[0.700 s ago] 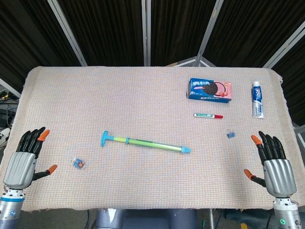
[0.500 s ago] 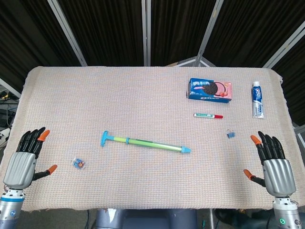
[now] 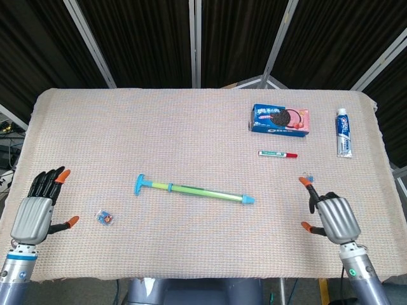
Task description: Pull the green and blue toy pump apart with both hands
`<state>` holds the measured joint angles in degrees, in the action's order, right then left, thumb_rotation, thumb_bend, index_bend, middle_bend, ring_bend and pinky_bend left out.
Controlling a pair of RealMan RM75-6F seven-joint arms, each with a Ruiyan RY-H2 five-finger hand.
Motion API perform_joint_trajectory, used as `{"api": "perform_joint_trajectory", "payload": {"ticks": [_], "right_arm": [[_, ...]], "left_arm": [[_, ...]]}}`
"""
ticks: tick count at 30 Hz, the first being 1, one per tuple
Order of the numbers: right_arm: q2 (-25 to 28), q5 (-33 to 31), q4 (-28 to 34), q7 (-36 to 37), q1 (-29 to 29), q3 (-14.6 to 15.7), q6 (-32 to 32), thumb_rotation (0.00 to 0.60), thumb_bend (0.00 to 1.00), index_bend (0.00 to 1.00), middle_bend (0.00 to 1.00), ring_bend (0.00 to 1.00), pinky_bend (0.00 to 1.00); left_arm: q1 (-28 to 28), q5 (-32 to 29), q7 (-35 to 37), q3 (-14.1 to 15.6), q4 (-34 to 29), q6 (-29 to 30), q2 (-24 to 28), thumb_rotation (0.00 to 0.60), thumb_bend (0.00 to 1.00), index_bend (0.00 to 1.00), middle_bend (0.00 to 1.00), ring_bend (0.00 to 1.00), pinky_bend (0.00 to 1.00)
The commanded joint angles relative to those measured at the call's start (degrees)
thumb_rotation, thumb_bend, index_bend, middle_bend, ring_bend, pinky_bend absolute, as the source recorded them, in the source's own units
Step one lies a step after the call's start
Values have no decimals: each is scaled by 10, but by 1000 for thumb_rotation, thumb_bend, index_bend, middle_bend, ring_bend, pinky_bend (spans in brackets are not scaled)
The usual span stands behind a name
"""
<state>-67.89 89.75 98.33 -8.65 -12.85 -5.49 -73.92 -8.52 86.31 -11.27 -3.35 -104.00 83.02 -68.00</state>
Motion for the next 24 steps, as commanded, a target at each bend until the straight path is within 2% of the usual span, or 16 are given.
{"api": "perform_joint_trajectory", "payload": {"ticks": [1,7,10,12,15,20,24], "right_arm": [[-26,-42,-1,-32,-91,-28,128,600,0,20,944,973,1000],[-90,-148,-9,-39,-174,-72,235,600,0,182,978,999,1000],[-124,-210,-26,-72,-210,-81,269,600,4,266,984,1000,1000],[-165,-280,-56,-102,-242,-85,295,600,24,295,986,1000,1000],[-193,-335,-69,-146,-266,-83,285,600,81,325,988,1000,1000],[-224,-375,-92,-193,-292,-68,266,600,106,332,990,1000,1000],[-242,-382,-108,-214,-302,-61,248,600,121,334,991,1000,1000]], "left_arm": [[-8,-16,-16,-4,4,-15,-9,600,0,0,0,0,0],[-19,-56,-40,-13,10,-38,-22,600,0,0,0,0,0],[-23,-69,-59,-17,18,-42,-30,600,0,0,0,0,0],[-26,-77,-66,-19,19,-44,-35,600,0,0,0,0,0],[-28,-80,-67,-20,19,-45,-36,600,0,0,0,0,0],[-29,-84,-64,-21,20,-45,-35,600,0,0,0,0,0],[-30,-85,-63,-20,21,-45,-34,600,0,0,0,0,0]]}}
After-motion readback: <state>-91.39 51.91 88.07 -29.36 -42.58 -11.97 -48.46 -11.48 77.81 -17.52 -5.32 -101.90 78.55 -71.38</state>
